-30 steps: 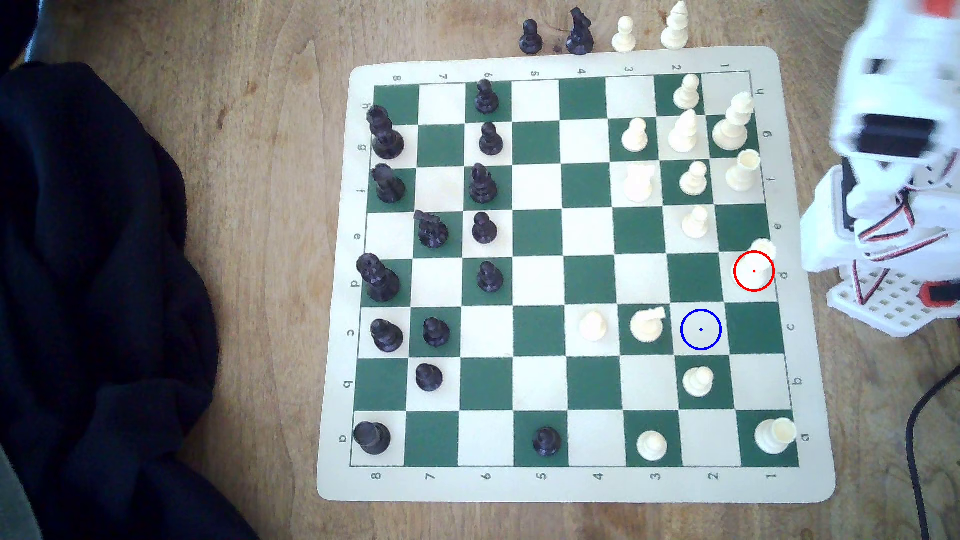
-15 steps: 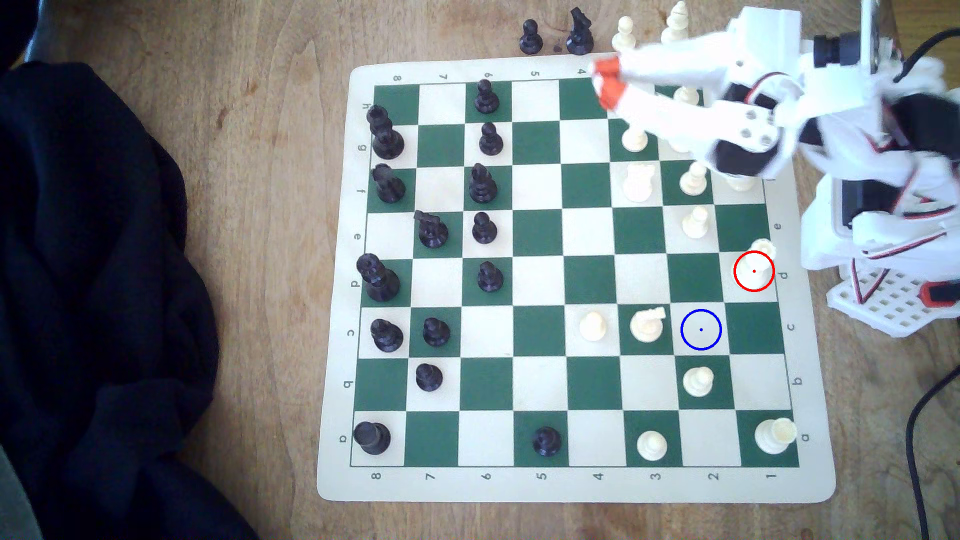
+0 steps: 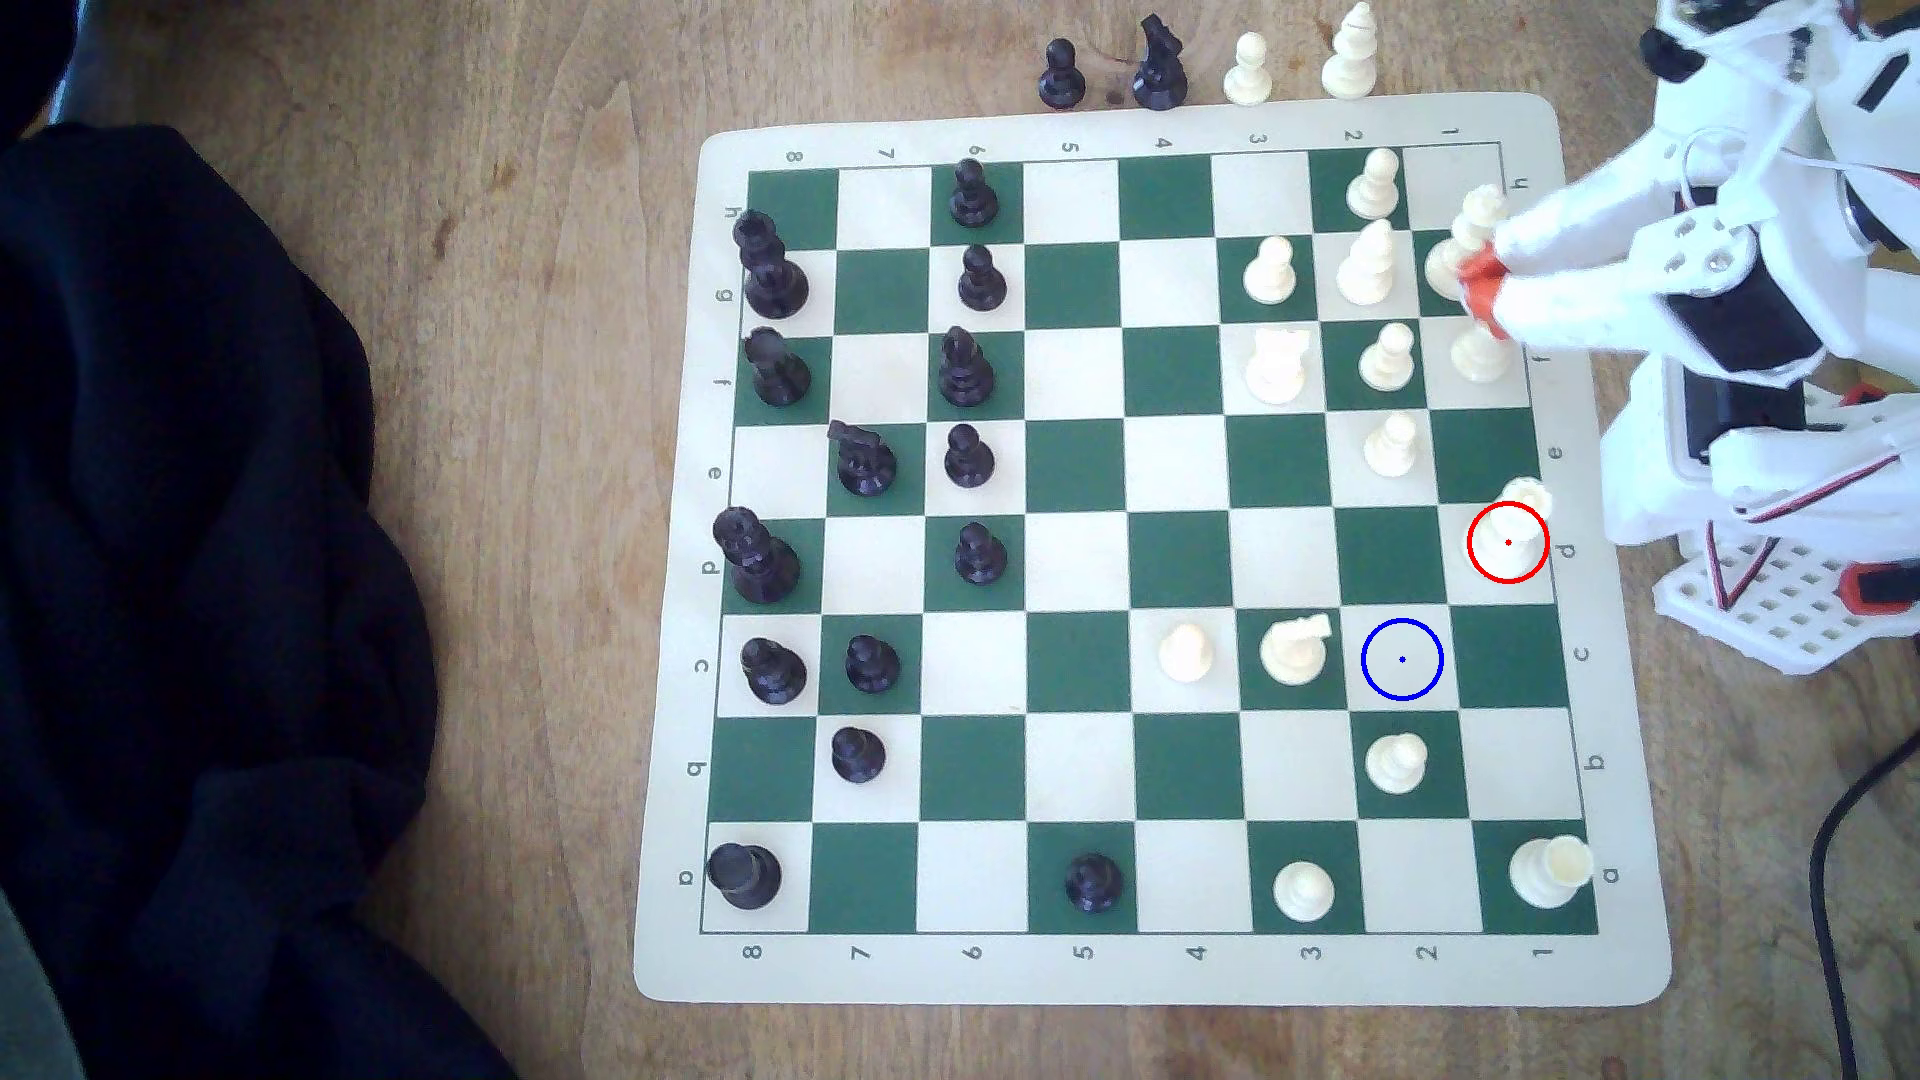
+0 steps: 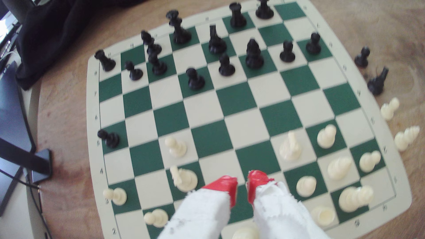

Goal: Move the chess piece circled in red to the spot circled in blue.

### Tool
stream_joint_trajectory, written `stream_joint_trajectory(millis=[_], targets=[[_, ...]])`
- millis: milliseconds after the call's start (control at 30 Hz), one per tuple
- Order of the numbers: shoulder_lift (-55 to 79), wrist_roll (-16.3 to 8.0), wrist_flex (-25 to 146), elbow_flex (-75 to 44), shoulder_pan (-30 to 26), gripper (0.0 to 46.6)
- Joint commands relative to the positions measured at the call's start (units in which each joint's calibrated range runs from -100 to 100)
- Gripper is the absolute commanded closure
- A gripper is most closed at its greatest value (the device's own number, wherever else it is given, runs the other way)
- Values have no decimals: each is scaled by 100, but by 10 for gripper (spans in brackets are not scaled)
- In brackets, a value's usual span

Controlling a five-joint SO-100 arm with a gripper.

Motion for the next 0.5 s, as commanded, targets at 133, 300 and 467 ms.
stream_joint_trajectory(millis=[133, 300, 467], targets=[[964, -1060, 596, -147, -741, 406], [1151, -977, 661, 406, -827, 265], [1075, -630, 661, 1023, -867, 250]])
